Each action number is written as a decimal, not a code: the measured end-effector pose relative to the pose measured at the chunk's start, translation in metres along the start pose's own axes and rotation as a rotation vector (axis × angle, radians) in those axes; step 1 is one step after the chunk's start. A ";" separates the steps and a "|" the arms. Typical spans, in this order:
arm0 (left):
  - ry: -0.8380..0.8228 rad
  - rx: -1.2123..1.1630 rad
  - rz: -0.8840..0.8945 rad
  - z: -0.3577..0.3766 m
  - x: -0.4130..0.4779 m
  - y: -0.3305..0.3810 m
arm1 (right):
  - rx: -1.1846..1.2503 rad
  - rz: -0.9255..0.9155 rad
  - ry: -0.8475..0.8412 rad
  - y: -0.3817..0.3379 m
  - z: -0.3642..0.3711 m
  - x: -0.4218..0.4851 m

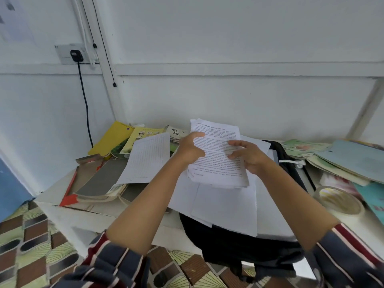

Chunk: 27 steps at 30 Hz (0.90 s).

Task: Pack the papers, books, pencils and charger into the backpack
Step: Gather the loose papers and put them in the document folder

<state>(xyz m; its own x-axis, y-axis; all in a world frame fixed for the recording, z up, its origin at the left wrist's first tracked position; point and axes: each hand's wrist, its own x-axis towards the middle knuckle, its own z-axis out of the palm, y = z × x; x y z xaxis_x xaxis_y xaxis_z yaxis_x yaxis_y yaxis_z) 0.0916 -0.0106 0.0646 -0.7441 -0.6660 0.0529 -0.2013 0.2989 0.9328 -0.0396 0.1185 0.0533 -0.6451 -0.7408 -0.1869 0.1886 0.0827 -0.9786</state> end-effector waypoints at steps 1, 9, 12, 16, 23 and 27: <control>-0.030 0.017 -0.030 0.001 -0.001 0.002 | -0.009 0.015 0.011 -0.001 -0.004 -0.005; -0.363 0.361 -0.274 0.030 -0.030 -0.011 | -0.429 0.142 0.236 0.033 -0.013 -0.053; -0.398 0.562 -0.230 0.045 -0.039 -0.019 | -0.548 0.143 0.320 0.053 -0.008 -0.067; -0.354 0.692 -0.230 0.059 -0.044 -0.032 | -0.714 0.137 0.380 0.070 0.000 -0.074; -0.300 0.848 -0.174 0.061 -0.049 -0.040 | -0.480 0.166 0.437 0.065 0.006 -0.072; -0.320 0.831 -0.173 0.056 -0.052 -0.038 | -0.329 0.188 0.443 0.061 0.001 -0.070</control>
<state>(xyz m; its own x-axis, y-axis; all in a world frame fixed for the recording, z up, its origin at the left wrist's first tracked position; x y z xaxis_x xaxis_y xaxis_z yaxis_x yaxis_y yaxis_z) 0.1024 0.0509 0.0070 -0.7774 -0.5628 -0.2810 -0.6290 0.6920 0.3543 0.0182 0.1745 0.0068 -0.8843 -0.3502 -0.3090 0.1355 0.4408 -0.8873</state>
